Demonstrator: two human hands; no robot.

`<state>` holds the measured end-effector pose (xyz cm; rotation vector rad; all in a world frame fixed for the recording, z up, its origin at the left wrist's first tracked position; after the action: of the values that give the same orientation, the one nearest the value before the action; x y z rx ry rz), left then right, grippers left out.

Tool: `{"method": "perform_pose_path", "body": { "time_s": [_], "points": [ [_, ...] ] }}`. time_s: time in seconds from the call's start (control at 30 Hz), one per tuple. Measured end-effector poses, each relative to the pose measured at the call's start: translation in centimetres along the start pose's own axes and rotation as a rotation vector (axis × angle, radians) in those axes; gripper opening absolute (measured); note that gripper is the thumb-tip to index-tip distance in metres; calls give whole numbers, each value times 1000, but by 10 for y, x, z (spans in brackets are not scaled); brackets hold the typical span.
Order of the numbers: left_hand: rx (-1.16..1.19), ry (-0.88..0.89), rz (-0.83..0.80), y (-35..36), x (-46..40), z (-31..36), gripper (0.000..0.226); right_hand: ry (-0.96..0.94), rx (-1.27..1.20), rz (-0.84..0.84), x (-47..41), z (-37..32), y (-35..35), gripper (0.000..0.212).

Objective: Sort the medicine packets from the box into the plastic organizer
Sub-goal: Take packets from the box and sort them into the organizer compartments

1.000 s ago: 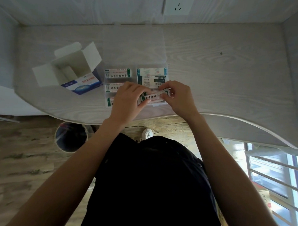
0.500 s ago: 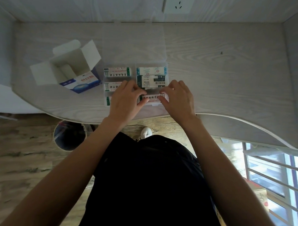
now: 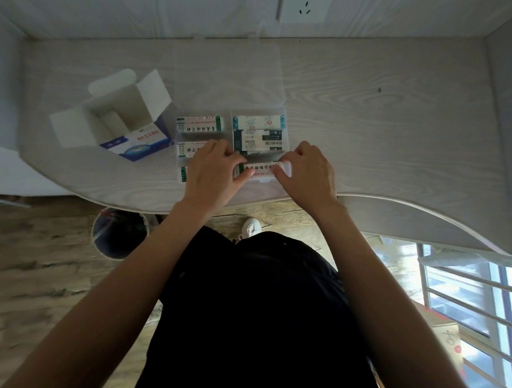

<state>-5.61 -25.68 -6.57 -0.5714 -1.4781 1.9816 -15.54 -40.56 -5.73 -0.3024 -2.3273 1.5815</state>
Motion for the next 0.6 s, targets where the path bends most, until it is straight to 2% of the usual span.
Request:
{"method": "perform_pose_path", "body": {
  "time_s": [0.4,0.5,0.6],
  "points": [
    [27,2,29,2,2,0,30,-29,4,-9,-1,-5,0,39],
    [58,-3,31,-3,2,-1,30,-8,-94,34,5,0,-2,37],
    [93,5,47,-15,5,-2,28,30,-256,152,15,7,-13,26]
  ]
}}
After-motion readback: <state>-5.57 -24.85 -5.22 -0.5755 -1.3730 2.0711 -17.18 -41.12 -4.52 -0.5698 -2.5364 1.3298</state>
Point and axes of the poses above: each hand's wrist, its own x-axis away from the middle knuckle, its own y-axis out of the palm, z = x × y, the point moved 1 cm from there along -x, towards the middle knuckle, and after that the axes turned 8 degrees about -y, right-handed, at the moved point
